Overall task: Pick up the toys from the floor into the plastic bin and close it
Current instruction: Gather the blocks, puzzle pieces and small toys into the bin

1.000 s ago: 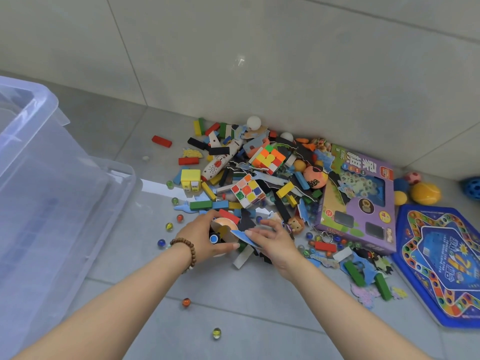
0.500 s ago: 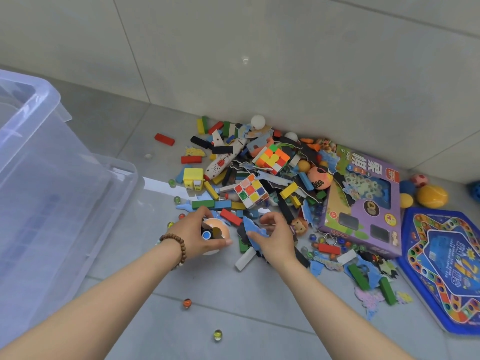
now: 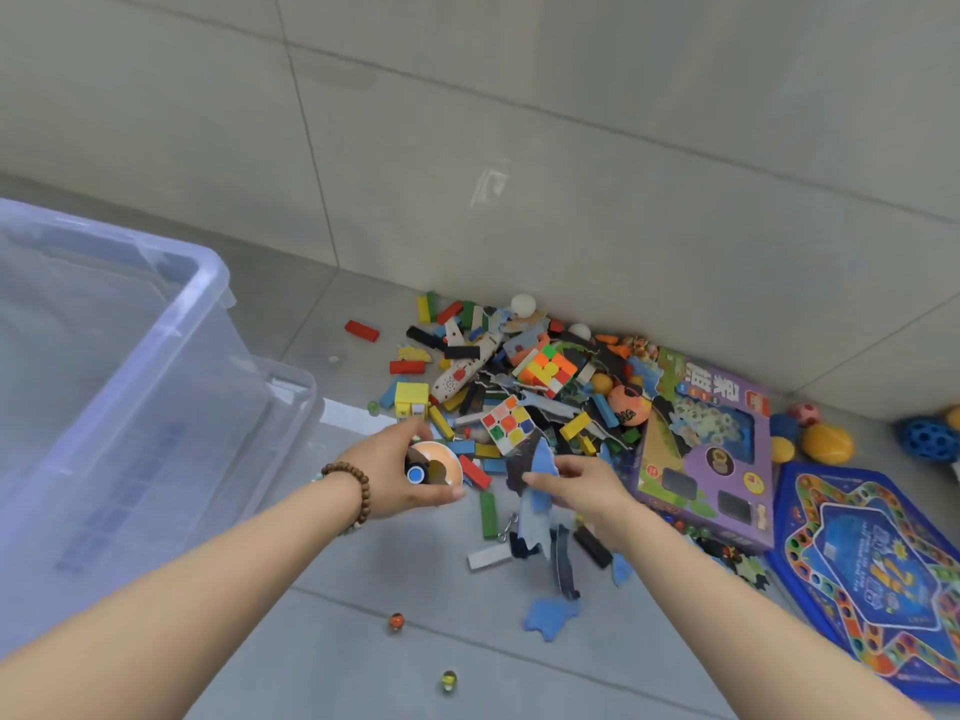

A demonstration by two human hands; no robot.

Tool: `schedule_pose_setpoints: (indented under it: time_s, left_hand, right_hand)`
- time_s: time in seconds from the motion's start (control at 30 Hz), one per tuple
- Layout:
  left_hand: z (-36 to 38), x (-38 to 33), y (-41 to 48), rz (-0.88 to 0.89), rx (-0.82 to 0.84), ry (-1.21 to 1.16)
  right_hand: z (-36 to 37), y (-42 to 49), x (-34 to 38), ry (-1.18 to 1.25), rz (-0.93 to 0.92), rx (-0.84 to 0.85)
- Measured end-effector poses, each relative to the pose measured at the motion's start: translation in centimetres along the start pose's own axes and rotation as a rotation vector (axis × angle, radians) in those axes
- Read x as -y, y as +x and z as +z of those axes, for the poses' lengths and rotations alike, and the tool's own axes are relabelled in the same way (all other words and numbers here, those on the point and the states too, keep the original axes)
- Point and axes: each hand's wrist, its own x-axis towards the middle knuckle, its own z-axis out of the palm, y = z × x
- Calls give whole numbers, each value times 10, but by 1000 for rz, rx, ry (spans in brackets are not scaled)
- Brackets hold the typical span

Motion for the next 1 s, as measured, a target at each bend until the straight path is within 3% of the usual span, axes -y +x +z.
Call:
schedule_pose_setpoints:
  time_s: [0.23,0.43,0.67,0.8,1.0]
  left_hand:
    - [-137,-12,-111,60,-238,-151]
    - [-203,93,-216,-170,-326,-127]
    - [-203,172,-258,-313,-474,-366]
    - [-202,180,-265,-278,-503,-373]
    - [-206,139,-289,-121,-494,-319]
  right_hand:
    - [17,-107,144,201,-146,208]
    - [149,-180,214,148,-219,414]
    - [278,-201,237,176,-185,393]
    - [261,-204,235,50,-200,345]
    - [162,-224,227,-168,-227,262]
